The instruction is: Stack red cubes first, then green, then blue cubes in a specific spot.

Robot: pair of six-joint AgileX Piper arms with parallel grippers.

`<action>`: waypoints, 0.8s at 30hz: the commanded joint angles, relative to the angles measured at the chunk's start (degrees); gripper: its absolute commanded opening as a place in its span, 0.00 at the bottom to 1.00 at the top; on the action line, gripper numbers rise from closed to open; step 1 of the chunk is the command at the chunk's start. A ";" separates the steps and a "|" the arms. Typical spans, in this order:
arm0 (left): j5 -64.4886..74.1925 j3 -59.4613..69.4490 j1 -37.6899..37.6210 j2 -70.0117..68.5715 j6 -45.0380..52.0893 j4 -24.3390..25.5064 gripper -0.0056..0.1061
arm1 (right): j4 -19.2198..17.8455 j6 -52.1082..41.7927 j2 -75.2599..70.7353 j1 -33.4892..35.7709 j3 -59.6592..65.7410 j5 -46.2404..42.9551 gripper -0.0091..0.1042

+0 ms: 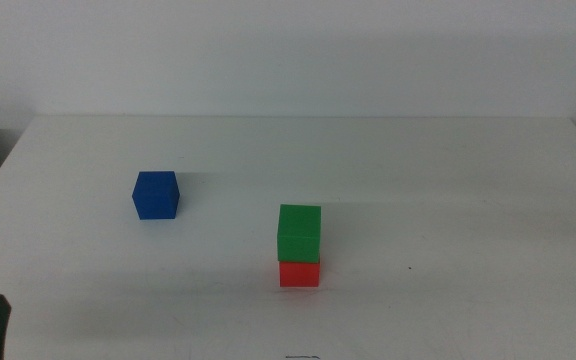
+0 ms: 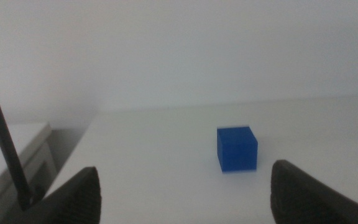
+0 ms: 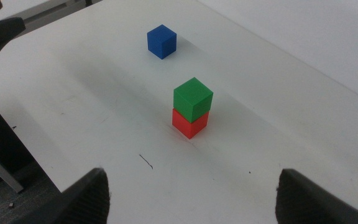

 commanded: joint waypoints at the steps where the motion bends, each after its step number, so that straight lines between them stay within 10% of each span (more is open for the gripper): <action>1: -3.76 -3.42 0.04 3.12 -0.56 -1.47 0.89 | -0.56 -0.41 0.36 -0.37 -1.28 -4.04 0.79; 15: 49.06 -60.21 0.40 48.58 -0.25 0.23 0.89 | -0.69 -0.71 0.36 -0.37 -1.28 -4.11 0.79; 24: 54.83 -77.83 0.32 72.46 6.41 -6.47 0.89 | -0.74 -0.71 0.36 -0.37 -1.28 -4.10 0.79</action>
